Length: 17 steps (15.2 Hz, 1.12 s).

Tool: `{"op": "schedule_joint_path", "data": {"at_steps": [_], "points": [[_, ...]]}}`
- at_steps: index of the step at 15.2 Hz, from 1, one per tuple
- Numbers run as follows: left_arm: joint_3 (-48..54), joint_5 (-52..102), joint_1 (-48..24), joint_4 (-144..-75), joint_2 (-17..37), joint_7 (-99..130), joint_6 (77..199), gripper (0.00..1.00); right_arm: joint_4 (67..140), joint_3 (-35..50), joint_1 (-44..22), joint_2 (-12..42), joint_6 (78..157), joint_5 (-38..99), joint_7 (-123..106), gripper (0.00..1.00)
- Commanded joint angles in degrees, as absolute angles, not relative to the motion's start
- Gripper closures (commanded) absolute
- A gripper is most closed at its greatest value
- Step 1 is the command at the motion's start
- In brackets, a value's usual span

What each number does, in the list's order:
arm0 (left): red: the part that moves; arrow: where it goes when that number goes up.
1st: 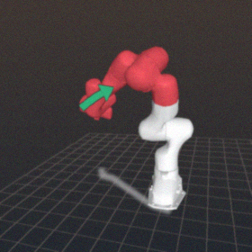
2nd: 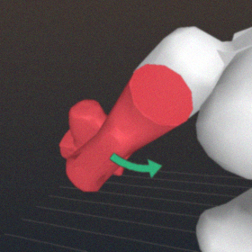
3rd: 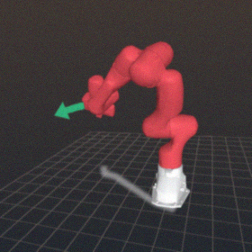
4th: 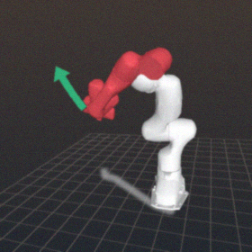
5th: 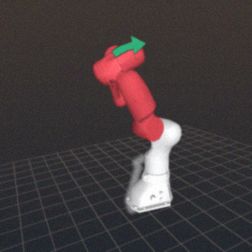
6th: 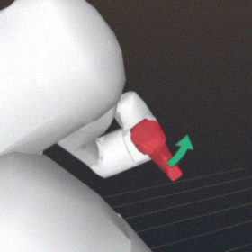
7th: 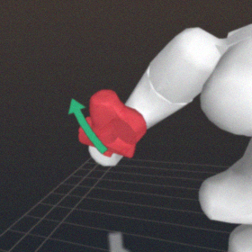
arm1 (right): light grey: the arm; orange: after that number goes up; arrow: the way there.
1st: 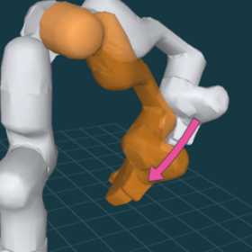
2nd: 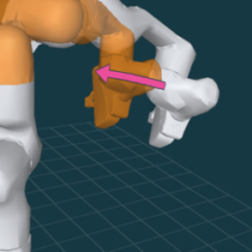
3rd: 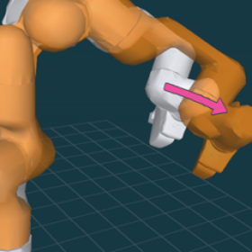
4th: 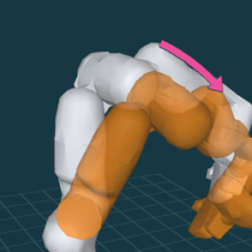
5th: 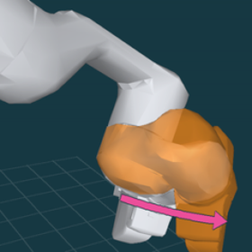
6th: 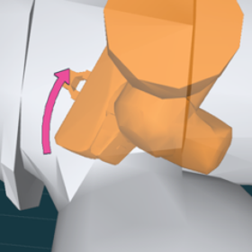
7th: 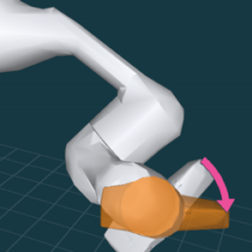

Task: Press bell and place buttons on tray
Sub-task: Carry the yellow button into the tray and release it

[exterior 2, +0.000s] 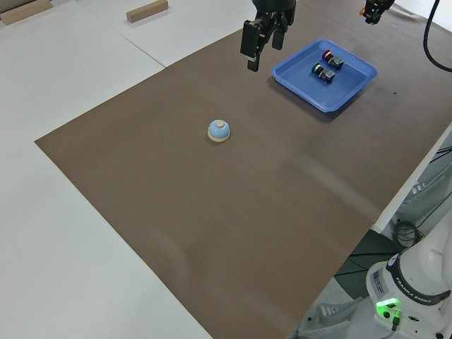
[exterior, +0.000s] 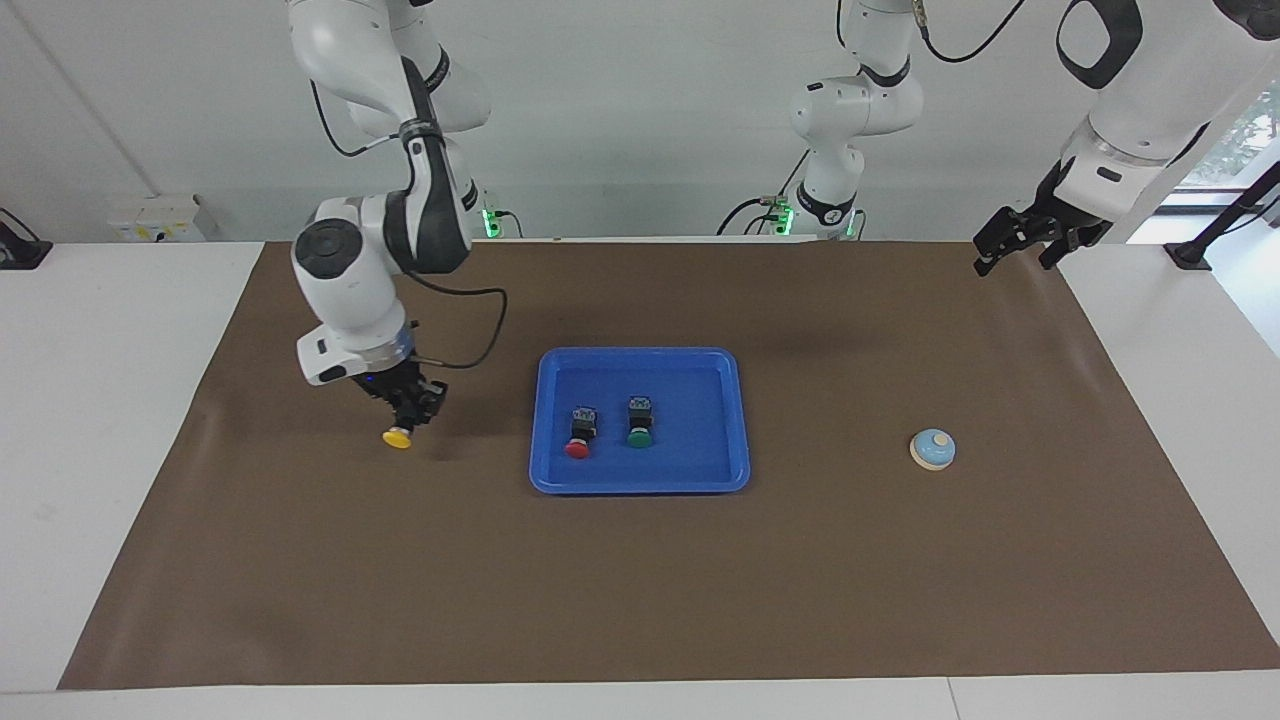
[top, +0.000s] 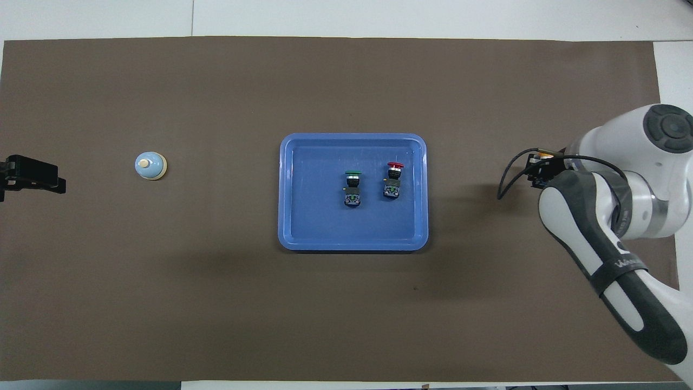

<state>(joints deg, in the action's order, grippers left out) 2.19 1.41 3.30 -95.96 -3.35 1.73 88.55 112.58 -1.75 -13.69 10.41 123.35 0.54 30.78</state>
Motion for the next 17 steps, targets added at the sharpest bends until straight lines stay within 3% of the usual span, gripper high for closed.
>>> {"op": "schedule_joint_path", "data": {"at_steps": [1,3,10,17], "points": [[2.0,0.2,3.0,-96.3,-4.1,1.8,88.1,0.00,108.8,-1.9,-21.9,12.0,121.9,3.6,37.0,1.00],[2.0,0.2,3.0,-96.3,-4.1,1.8,88.1,0.00,106.1,-1.8,-27.7,12.7,121.6,3.8,40.5,1.00],[2.1,0.2,3.0,-96.3,-4.1,1.8,88.1,0.00,92.9,-1.9,-39.0,26.3,122.3,4.7,46.4,1.00],[2.0,0.2,3.0,-96.3,-4.1,1.8,88.1,0.00,94.7,-1.9,-43.1,29.4,129.5,3.8,48.3,1.00]]}}
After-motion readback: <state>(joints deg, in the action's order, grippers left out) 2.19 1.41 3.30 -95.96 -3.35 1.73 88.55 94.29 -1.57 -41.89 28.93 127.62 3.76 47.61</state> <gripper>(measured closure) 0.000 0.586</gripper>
